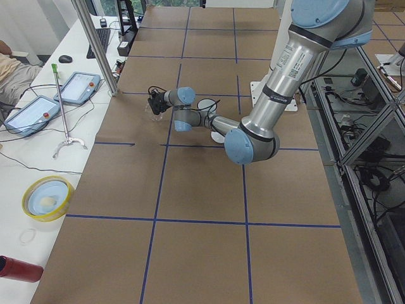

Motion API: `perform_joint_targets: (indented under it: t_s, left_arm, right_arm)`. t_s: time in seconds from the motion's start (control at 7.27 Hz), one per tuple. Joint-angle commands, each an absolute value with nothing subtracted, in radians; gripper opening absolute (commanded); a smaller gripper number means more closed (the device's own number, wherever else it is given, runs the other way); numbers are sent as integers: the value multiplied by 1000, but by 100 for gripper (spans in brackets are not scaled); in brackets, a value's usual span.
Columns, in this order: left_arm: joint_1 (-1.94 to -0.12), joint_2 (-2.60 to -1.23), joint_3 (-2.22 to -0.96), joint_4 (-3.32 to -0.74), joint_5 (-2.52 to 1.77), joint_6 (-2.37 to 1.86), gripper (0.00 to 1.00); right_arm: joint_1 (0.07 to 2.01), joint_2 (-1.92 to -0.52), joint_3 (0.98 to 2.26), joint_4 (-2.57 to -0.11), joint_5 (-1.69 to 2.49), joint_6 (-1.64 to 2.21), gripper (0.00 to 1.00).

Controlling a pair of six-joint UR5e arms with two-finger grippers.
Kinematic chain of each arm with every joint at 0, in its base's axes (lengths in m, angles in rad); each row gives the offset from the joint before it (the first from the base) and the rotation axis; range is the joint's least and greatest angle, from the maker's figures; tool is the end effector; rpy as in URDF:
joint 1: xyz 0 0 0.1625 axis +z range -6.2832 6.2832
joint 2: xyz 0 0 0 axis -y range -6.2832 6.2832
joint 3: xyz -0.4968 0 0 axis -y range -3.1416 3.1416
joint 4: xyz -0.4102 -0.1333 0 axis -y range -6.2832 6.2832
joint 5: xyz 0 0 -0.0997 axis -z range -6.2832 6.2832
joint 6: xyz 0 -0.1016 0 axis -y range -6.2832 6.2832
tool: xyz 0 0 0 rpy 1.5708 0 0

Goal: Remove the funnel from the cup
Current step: 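Carry the funnel farther from the robot and set it on the table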

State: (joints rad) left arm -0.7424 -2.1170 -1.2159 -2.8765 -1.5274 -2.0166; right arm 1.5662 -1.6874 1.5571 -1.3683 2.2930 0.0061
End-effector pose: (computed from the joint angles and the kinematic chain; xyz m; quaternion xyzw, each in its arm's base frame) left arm 0.4738 -0.6216 0.4171 0.1163 0.6706 -0.4223 0.5988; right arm 0.0641 -0.4542 0.7781 0.0319 -0.3533 -0.0120 0.9349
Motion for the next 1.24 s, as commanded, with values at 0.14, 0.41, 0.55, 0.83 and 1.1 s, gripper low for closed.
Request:
perform_joint_targets:
  t_s: [0.14,0.41,0.55,0.83,1.1]
  left_arm:
    - [-724,-2109,-1200,-2904,-1526,-2017,15]
    - [-716,-2097,-1200,-2905,-1526,-2017,82]
    - [-718,-2097,-1203,-2904,-1526,-2016,94]
    - [-733,-2097,-1265,-2895,-1554,-2005,99]
    - [-802,-2048,-1397,-2684,-1818,-1999,98]
  right_arm:
    - [1566,-1687,1557,-1368,2293,6,100]
    - [1566,-1687,1557,-1368,2293,6,100]
    - [1566,-1687,1557,-1368,2293,6,100]
    - [1566,-1687,1557,-1368,2293,6,100]
    - [1566,-1687,1557,-1368,2293,6,100]
